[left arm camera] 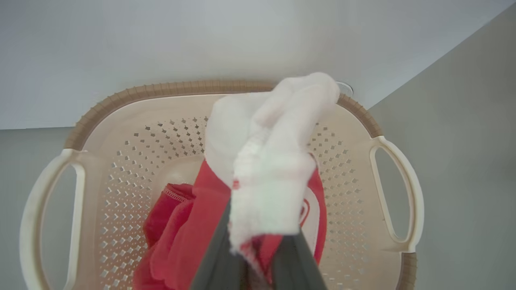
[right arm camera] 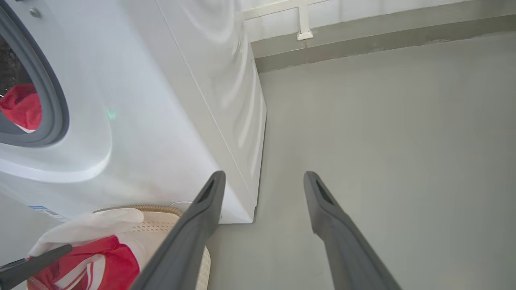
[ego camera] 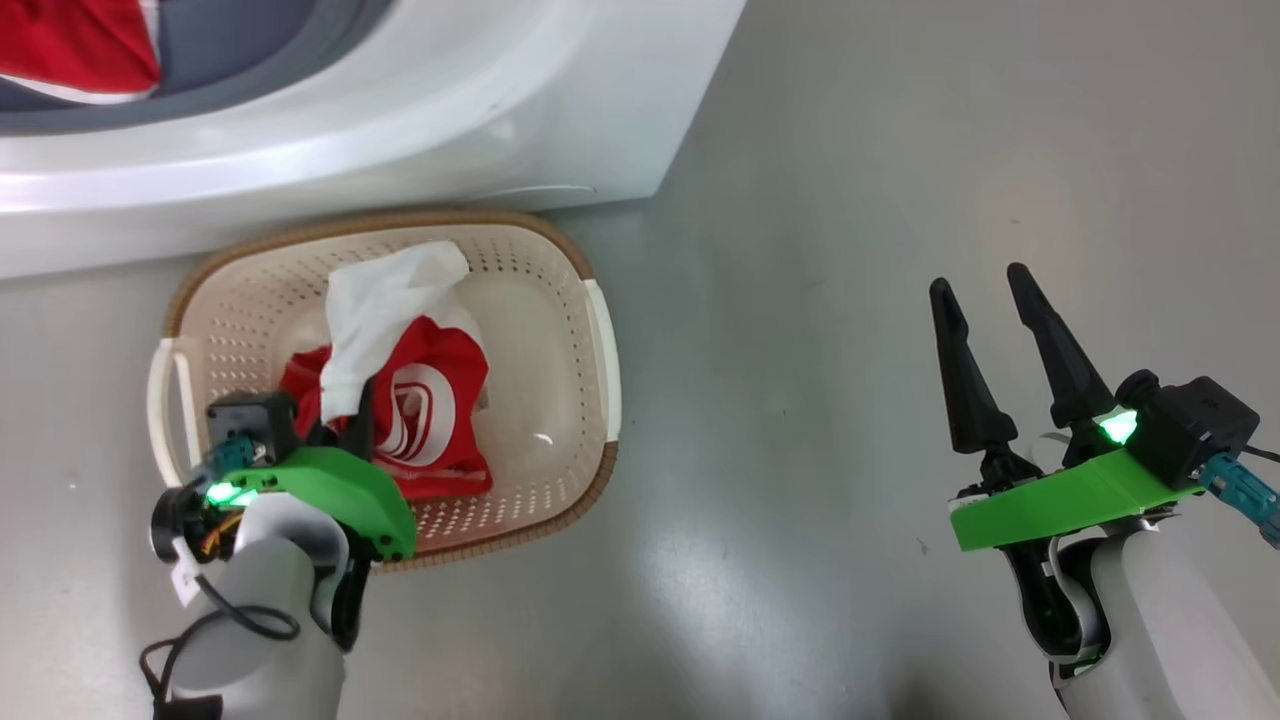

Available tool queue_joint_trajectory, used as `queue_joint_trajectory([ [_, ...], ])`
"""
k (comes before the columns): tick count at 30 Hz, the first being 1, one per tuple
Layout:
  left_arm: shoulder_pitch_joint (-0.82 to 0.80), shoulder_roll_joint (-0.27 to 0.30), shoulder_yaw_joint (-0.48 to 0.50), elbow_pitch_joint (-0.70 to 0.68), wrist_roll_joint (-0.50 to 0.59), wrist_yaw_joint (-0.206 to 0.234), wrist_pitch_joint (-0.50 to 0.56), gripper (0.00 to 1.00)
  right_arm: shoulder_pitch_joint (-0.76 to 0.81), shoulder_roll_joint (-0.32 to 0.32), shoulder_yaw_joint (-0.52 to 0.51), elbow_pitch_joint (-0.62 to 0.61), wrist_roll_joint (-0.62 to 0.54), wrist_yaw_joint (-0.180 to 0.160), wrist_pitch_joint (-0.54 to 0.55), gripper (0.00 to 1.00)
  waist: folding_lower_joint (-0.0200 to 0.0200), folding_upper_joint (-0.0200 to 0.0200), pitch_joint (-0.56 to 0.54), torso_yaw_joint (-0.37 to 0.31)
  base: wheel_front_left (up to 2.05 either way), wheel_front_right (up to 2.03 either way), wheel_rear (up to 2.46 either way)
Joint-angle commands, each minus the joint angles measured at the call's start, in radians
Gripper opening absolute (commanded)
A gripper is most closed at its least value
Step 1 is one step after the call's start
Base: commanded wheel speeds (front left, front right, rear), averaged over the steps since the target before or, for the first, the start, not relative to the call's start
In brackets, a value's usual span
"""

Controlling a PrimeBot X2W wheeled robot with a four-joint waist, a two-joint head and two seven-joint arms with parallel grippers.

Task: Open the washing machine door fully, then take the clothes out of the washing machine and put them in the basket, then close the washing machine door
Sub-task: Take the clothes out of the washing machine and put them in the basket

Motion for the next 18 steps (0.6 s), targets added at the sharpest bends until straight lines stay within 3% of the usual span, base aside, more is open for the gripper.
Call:
queue_joint_trajectory([
  [1, -0.005, 0.031, 0.022, 0.006, 0.014, 0.0, -0.009, 0.0, -0.005, 0.003, 0.024, -0.025, 0.002, 0.007, -0.006, 1.0, -0.0001, -0.0001, 0.022, -0.016, 0.0, 0.0, 0.0],
  [3, -0.02, 0.037, 0.027, 0.025, 0.021, 0.003, -0.009, 0.0, -0.01, 0.004, 0.024, -0.025, 0.003, 0.007, -0.006, 1.0, -0.0001, -0.0001, 0.031, -0.022, 0.0, 0.0, 0.0],
  [5, -0.031, 0.041, 0.031, 0.037, 0.029, 0.007, -0.009, 0.3, -0.013, 0.006, 0.024, -0.025, 0.003, 0.007, -0.006, 1.0, -0.0001, -0.0001, 0.036, -0.026, 0.0, 0.0, 0.0],
  [6, -0.035, 0.043, 0.031, 0.044, 0.034, 0.011, -0.009, 0.39, -0.014, 0.007, 0.024, -0.025, 0.003, 0.007, -0.006, 1.0, -0.0001, -0.0001, 0.038, -0.028, 0.0, 0.0, 0.0],
  [9, -0.045, 0.048, 0.036, 0.062, 0.042, 0.018, -0.009, 0.49, -0.017, 0.008, 0.026, -0.024, 0.003, 0.007, -0.006, 1.0, -0.0001, -0.0001, 0.041, -0.032, 0.0, 0.0, 0.0],
  [11, -0.049, 0.05, 0.041, 0.063, 0.044, 0.018, -0.009, 0.82, -0.018, 0.008, 0.026, -0.022, 0.003, 0.007, -0.006, 1.0, -0.0001, -0.0001, 0.04, -0.034, 0.0, 0.0, 0.0],
  [12, -0.05, 0.05, 0.044, 0.061, 0.045, 0.018, -0.009, 0.91, -0.018, 0.008, 0.025, -0.021, 0.003, 0.007, -0.006, 1.0, -0.0001, -0.0001, 0.038, -0.034, 0.0, 0.0, 0.0],
  [16, -0.047, 0.048, 0.051, 0.057, 0.048, 0.018, -0.009, 1.0, -0.015, 0.008, 0.022, -0.019, 0.001, 0.007, -0.006, 1.0, -0.0001, -0.0001, 0.031, -0.032, 0.0, 0.0, 0.0],
  [18, -0.046, 0.046, 0.055, 0.058, 0.05, 0.017, -0.009, 1.0, -0.014, 0.007, 0.02, -0.019, 0.0, 0.007, -0.006, 1.0, -0.0001, -0.0001, 0.028, -0.03, 0.0, 0.0, 0.0],
])
